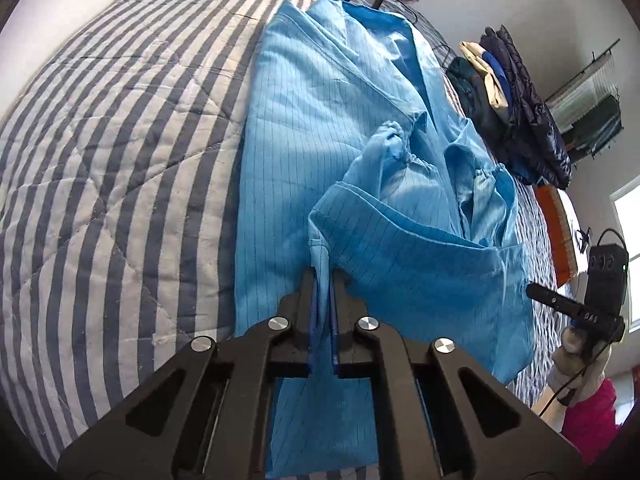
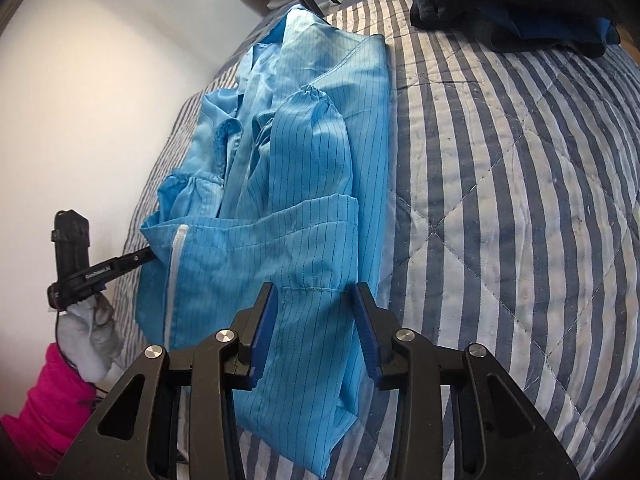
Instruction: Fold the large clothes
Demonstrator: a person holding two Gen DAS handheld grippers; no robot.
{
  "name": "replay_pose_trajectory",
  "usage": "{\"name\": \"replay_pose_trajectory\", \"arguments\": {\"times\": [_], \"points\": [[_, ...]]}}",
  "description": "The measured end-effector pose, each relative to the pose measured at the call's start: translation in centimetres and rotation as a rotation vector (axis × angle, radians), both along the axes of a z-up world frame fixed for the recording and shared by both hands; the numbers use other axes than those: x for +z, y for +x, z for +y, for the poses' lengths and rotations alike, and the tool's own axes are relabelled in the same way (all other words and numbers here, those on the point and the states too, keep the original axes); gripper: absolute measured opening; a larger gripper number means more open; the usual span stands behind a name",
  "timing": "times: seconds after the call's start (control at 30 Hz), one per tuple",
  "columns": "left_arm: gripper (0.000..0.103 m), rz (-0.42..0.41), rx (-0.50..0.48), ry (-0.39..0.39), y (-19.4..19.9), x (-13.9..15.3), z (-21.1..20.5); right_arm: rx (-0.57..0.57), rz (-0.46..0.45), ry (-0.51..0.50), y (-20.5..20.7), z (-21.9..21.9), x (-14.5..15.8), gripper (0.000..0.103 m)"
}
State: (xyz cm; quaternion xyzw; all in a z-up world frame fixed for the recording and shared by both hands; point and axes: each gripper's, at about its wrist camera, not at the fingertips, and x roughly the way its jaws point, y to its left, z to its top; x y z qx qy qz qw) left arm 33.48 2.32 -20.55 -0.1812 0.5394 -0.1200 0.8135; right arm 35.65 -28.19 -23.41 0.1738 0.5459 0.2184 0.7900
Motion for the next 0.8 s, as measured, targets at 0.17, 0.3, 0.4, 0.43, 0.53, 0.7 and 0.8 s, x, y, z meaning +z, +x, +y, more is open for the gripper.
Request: {"name": "replay_pose_trajectory", "arguments": {"times": [0.17, 0.3, 0.4, 0.43, 0.53, 0.7, 0.8], "points": [[0.001, 0.009, 0.096, -0.017, -1.3, 1.0, 1.7, 0.021, -0.056, -0.054, -0.4, 1.2, 0.7, 0.004], [0.001, -0.007, 0.175, 0.055, -2.8, 1.7, 2.9, 0.028, -0.106, -0.074, -0.4, 1.8, 1.3, 0.003], [0.002, -0.012, 0.202, 0.135, -2.8, 0.8, 3.0, 0.035, -0.103, -0.136, -0.2, 2.5, 0.7, 0.003], [0.003, -0.001, 0.193, 0.103, -2.6, 0.5, 3.2, 0.038, -0.099, -0.153, -0.1, 2.6, 0.5, 0.003], [0.003, -0.028, 0.197, 0.122, -2.9, 1.3, 3.4, 0.038, -0.093, -0.19, 0.0, 2.6, 0.4, 0.003], [0.004, -0.148, 0.136, 0.137, -3.6, 3.7, 2.2, 0.019, -0.169, -0.26, -0.7, 2.7, 2.1, 0.005], [0.004, -0.145, 0.072, 0.154, -2.7, 3.2, 0.6, 0.051, -0.26, -0.243, -1.4, 4.0, 3.1, 0.006]]}}
